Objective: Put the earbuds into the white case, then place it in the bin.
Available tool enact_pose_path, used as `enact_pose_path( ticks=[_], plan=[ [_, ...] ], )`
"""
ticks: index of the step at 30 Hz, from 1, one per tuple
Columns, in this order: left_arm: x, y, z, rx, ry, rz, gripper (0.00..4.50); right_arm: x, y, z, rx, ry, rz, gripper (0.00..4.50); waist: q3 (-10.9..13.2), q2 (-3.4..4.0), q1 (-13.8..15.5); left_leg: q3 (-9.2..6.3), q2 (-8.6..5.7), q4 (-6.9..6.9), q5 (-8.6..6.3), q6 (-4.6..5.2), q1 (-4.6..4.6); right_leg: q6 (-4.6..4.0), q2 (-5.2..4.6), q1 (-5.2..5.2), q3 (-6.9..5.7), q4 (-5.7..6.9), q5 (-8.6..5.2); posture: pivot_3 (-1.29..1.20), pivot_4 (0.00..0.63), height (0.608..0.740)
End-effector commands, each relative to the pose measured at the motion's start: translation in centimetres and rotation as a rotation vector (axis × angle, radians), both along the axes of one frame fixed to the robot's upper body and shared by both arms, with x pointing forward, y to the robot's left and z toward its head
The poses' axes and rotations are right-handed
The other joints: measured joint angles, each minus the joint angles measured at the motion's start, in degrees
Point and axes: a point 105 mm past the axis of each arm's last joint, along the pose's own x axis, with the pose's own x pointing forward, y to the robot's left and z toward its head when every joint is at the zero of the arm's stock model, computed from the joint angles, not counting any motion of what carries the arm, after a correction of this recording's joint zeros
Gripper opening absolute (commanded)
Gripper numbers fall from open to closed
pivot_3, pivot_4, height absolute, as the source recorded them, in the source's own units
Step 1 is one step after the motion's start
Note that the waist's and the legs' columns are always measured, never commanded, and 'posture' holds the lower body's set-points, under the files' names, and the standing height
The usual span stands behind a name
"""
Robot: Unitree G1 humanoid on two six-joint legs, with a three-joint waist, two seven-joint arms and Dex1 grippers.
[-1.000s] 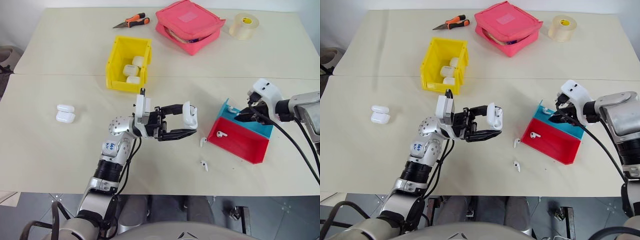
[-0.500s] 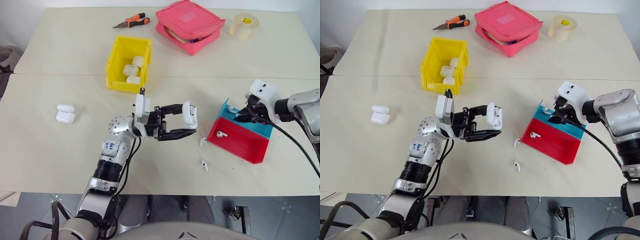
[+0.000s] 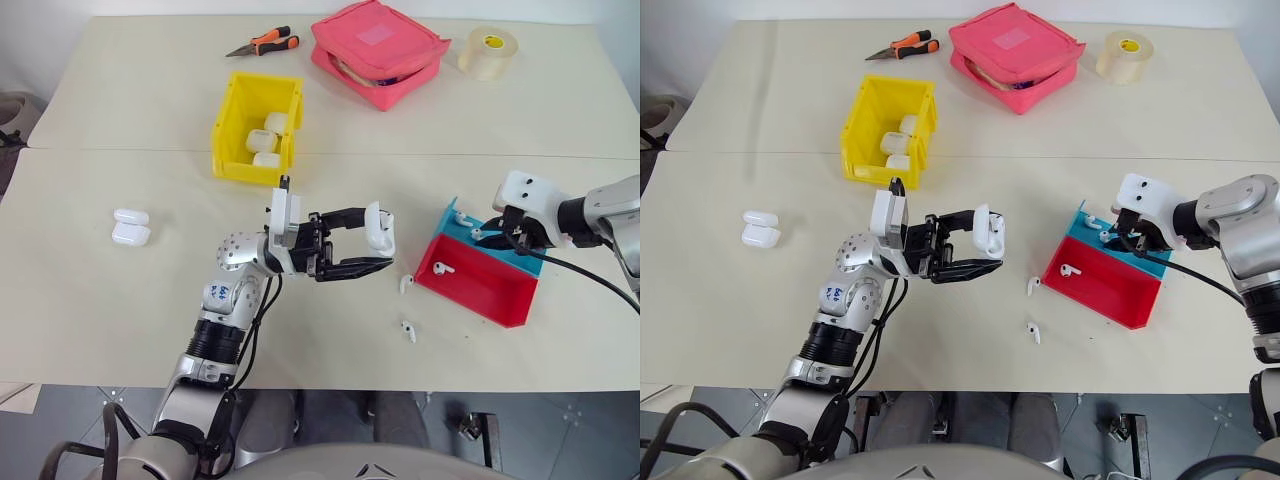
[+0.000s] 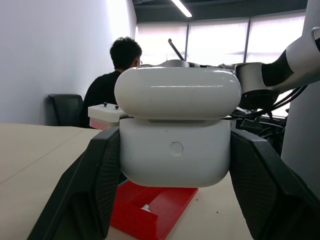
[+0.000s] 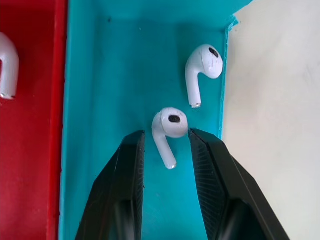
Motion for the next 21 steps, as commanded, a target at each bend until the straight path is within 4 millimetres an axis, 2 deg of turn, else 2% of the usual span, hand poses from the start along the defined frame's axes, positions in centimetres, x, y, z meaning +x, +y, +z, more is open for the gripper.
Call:
enact_pose_path(
  ticks=[1, 21],
  plan=[
    [-0.55, 0.03, 1.08, -0.029, -0.04, -0.012, 2.81, 0.15, -0.68, 0.31, -0.015, -0.019, -0.017, 1.44, 0.0, 0.0, 0.0, -0.01, 0.0, 0.0, 0.0, 0.0, 0.0, 0.0, 0.0, 0.0, 0.0, 0.0, 0.0, 0.0, 0.15, 0.74],
    [-0.47, 0.06, 1.1, -0.027, -0.035, -0.016, 2.81, 0.16, 0.11, -0.2, 0.025, -0.043, -0.001, 1.44, 0.0, 0.0, 0.0, -0.01, 0.01, 0.01, 0.0, 0.0, 0.01, 0.0, 0.0, 0.01, -0.01, 0.01, 0.0, 0.0, 0.15, 0.74]
  ],
)
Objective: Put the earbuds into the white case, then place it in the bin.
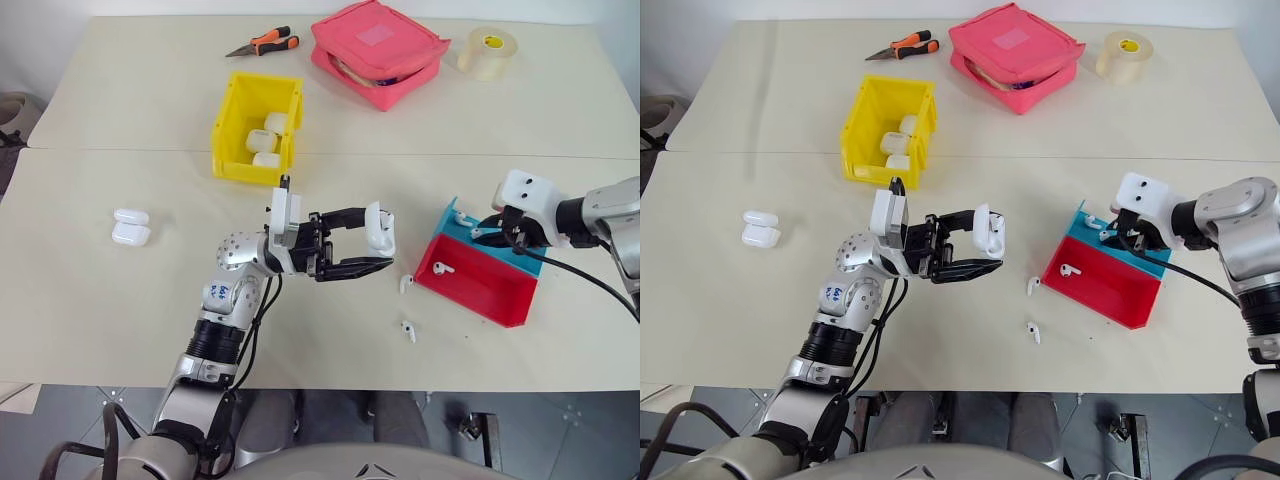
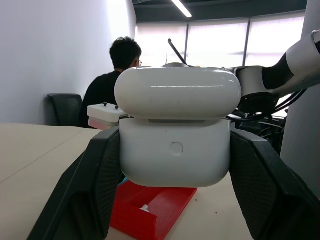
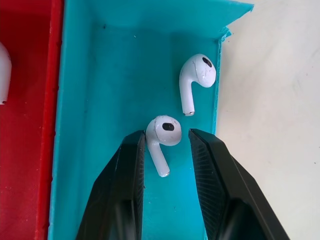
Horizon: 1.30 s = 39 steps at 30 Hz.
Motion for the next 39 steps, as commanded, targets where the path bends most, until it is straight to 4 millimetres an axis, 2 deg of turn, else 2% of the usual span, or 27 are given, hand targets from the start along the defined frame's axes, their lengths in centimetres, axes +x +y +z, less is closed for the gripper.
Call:
enact_pose_path(
  ticks=[1, 7, 10, 17, 19, 23, 27, 29, 31, 35, 39],
  plan=[
    [-0.4, 0.1, 1.1, -0.028, -0.04, -0.014, 2.81, -0.1, -0.1, -0.2, 0.005, -0.003, -0.005, 1.44, 0.0, 0.0, 0.0, 0.0, 0.0, 0.0, 0.0, 0.0, 0.0, 0.0, 0.0, 0.0, 0.0, 0.0, 0.0, 0.0, 0.15, 0.74],
    [-0.4, 0.1, 1.1, -0.025, -0.042, -0.013, 2.81, -0.3, 0.1, -0.6, 0.012, 0.009, 0.001, 1.44, 0.0, 0.0, 0.0, 0.0, 0.0, 0.0, 0.0, 0.0, 0.01, 0.0, 0.0, 0.01, 0.0, 0.0, 0.0, 0.0, 0.15, 0.74],
    [-0.3, 0.1, 1.1, -0.024, -0.042, -0.013, 2.81, -0.2, 0.1, -0.6, 0.017, 0.008, -0.001, 0.88, 0.0, 0.0, 0.0, 0.0, 0.0, 0.0, 0.0, 0.0, 0.01, 0.0, 0.0, 0.01, 0.0, 0.0, 0.0, 0.0, 0.15, 0.74],
    [-0.3, 0.2, 1.2, -0.022, -0.042, -0.015, 2.81, -0.5, 0.1, -0.5, 0.03, 0.001, -0.01, 0.88, 0.0, 0.0, 0.0, -0.01, 0.0, 0.0, 0.0, 0.0, 0.02, 0.0, 0.0, 0.02, 0.0, 0.0, 0.0, 0.0, 0.15, 0.74],
    [-0.3, 0.2, 1.1, -0.022, -0.042, -0.016, 2.81, -0.7, -0.1, 0.0, 0.034, -0.011, -0.015, 0.88, 0.0, 0.0, 0.0, 0.0, 0.0, 0.01, 0.0, 0.0, 0.02, 0.0, 0.0, 0.02, 0.0, 0.01, 0.0, 0.0, 0.15, 0.74],
    [-0.4, 0.1, 1.1, -0.022, -0.041, -0.021, 2.81, -1.3, -0.3, 2.1, 0.093, -0.064, -0.03, 0.88, 0.0, 0.0, 0.1, 0.0, -0.01, 0.01, 0.0, 0.0, 0.01, 0.0, 0.0, 0.03, 0.0, 0.0, 0.0, 0.0, 0.15, 0.74],
    [-0.3, 0.0, 1.2, -0.02, -0.038, -0.032, 2.81, -2.7, 1.2, 5.8, 0.327, -0.175, 0.0, 0.88, 0.0, 0.02, 0.1, -0.03, 0.01, 0.0, 0.0, 0.0, 0.01, 0.0, 0.0, 0.02, -0.01, 0.0, 0.0, 0.0, 0.15, 0.74],
    [-0.3, 0.2, 1.2, -0.02, -0.036, -0.036, 2.81, -3.3, 2.1, 6.8, 0.414, -0.223, 0.03, 0.88, 0.0, 0.02, 0.1, -0.03, 0.01, 0.0, 0.0, 0.0, 0.01, 0.0, 0.0, 0.03, -0.01, 0.0, 0.0, 0.0, 0.15, 0.74],
    [-0.3, 0.0, 1.0, -0.011, -0.031, -0.047, 2.81, -5.0, 4.1, 8.1, 0.644, -0.257, 0.103, 0.88, 0.0, -0.01, 0.1, -0.03, 0.01, 0.01, 0.0, 0.0, 0.02, 0.0, 0.0, 0.03, -0.01, 0.02, 0.0, 0.0, 0.15, 0.74],
    [-0.2, -0.4, 1.2, -0.01, -0.022, -0.058, 2.81, -7.9, 7.6, 8.4, 0.984, -0.228, 0.171, 0.88, 0.0, -0.01, 0.3, -0.11, 0.04, 0.01, 0.0, -0.02, 0.02, 0.0, 0.03, 0.08, -0.09, 0.02, 0.0, 0.0, 0.15, 0.74],
    [-0.1, -0.4, 1.5, 0.003, -0.022, -0.067, 2.81, -9.5, 10.4, 8.8, 1.257, -0.179, 0.183, 0.88, 0.0, 0.0, 0.2, -0.24, 0.01, 0.02, 0.0, -0.02, 0.1, 0.01, 0.02, 0.07, 0.05, 0.08, 0.01, 0.0, 0.15, 0.74]
  ],
)
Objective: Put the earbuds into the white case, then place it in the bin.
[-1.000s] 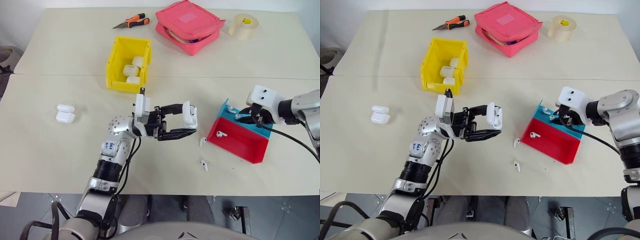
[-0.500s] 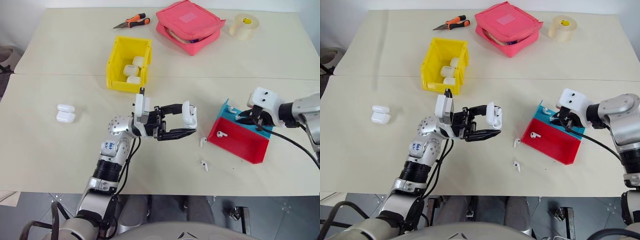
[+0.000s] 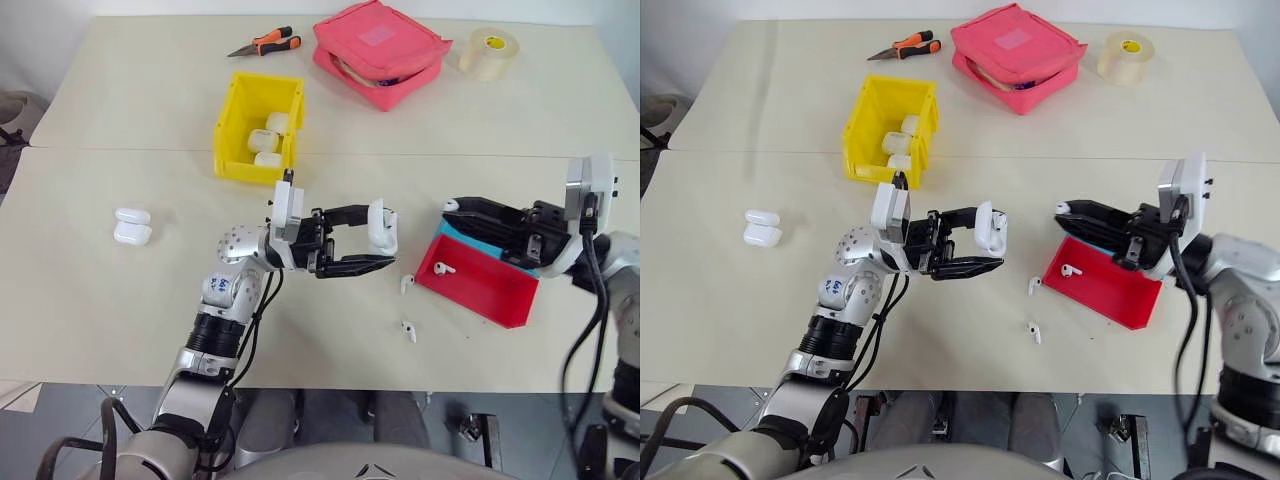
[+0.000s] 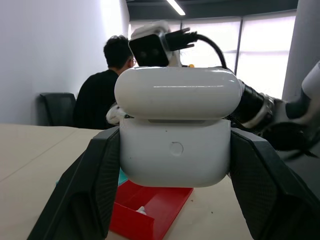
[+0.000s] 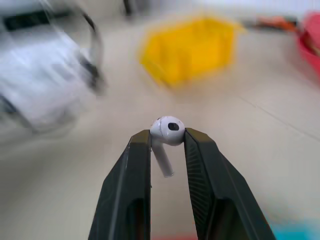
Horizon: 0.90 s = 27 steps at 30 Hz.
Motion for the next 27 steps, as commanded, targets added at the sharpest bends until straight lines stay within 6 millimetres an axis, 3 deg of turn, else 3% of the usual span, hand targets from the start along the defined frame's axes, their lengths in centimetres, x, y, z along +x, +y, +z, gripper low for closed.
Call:
enact_pose_path(
  ticks=[1, 10, 27],
  plan=[
    [-0.1, -0.1, 1.0, -0.014, -0.026, -0.026, 2.81, -1.7, 1.8, 1.6, 0.166, -0.028, 0.027, 0.88, 0.0, 0.0, 0.0, -0.05, 0.01, -0.02, 0.0, 0.0, 0.03, 0.0, 0.0, 0.0, 0.0, 0.01, 0.0, 0.0, 0.15, 0.74],
    [0.3, -0.3, 1.5, -0.01, -0.022, -0.023, 2.81, -3.4, 5.0, 0.9, 0.358, 0.046, 0.071, 0.88, 0.0, 0.02, -0.1, 0.07, -0.04, -0.09, 0.0, 0.01, 0.14, -0.02, 0.02, 0.0, 0.09, 0.07, -0.01, 0.0, 0.15, 0.74],
    [0.7, -0.7, 2.4, -0.04, -0.013, -0.024, 2.81, -3.4, 5.8, -2.0, 0.346, 0.076, 0.014, 0.88, 0.0, 0.02, -0.1, 0.23, -0.04, -0.1, 0.01, 0.02, 0.15, -0.02, 0.05, 0.01, 0.11, 0.07, -0.01, 0.0, 0.15, 0.74]
  ],
)
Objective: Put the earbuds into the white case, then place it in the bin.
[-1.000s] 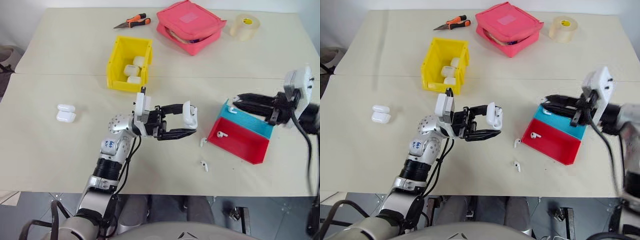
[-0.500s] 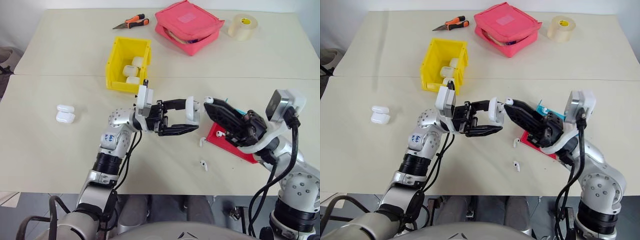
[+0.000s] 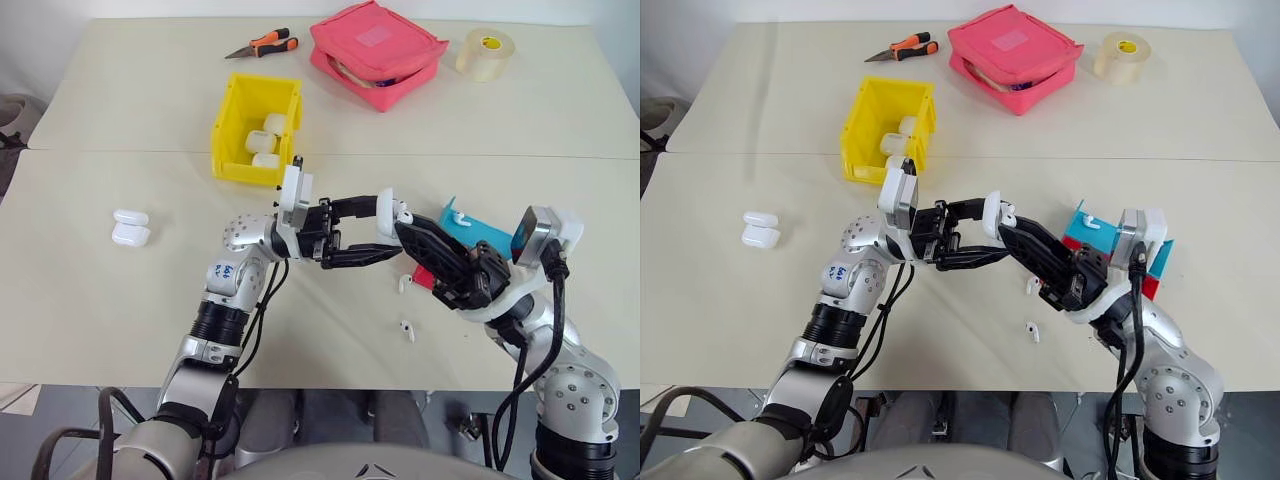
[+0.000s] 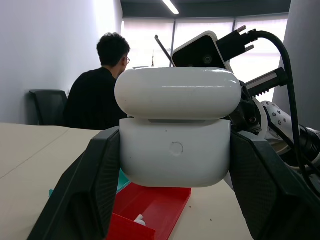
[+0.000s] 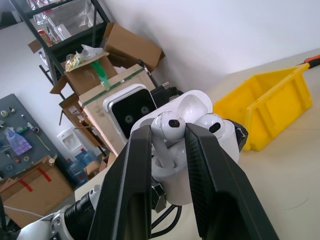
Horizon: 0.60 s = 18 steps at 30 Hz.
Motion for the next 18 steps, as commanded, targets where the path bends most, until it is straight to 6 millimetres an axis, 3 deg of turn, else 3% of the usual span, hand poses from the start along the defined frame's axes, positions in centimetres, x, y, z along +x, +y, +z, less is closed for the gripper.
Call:
enact_pose_path(
  ticks=[1, 8, 12, 16, 18],
  plan=[
    [-0.1, 0.0, 1.6, -0.055, -0.038, -0.006, 2.81, -0.2, 0.4, -0.5, -0.03, -0.022, -0.01, 0.88, 0.0, 0.0, 0.0, 0.0, 0.0, 0.0, 0.0, 0.0, 0.0, 0.0, 0.0, 0.0, 0.0, 0.0, 0.0, 0.0, 0.15, 0.74],
    [-0.1, 0.1, 1.9, -0.064, -0.039, -0.009, 2.81, 0.1, 0.6, -1.7, -0.106, 0.009, -0.023, 0.88, 0.0, 0.0, 0.0, 0.0, 0.0, 0.0, 0.0, 0.0, 0.0, 0.0, 0.0, 0.0, 0.0, 0.0, 0.0, 0.0, 0.15, 0.74],
    [-0.1, 0.1, 1.8, -0.062, -0.041, -0.012, 2.81, -0.2, 0.6, -0.5, -0.131, -0.038, 0.004, 1.84, 0.0, 0.0, 0.0, -0.02, 0.01, 0.0, 0.0, 0.0, 0.01, -0.01, 0.01, 0.0, 0.0, -0.01, 0.0, 0.0, 0.15, 0.74],
    [-0.1, 0.4, 1.2, -0.012, -0.03, 0.001, 2.81, 0.0, -0.8, -0.1, -0.194, -0.086, -0.04, 3.16, 0.0, 0.0, 0.1, 0.0, 0.0, -0.01, 0.0, 0.0, 0.0, -0.01, 0.0, 0.0, 0.0, -0.02, 0.0, 0.0, 0.15, 0.74],
    [0.2, 0.9, 0.8, 0.032, -0.04, 0.03, 2.81, 0.0, -2.1, 0.0, -0.228, -0.079, -0.067, 3.16, 0.0, 0.0, 0.1, 0.0, -0.01, -0.01, -0.01, 0.02, 0.0, -0.01, 0.0, 0.01, 0.0, -0.03, 0.0, 0.0, 0.15, 0.74]
  ],
)
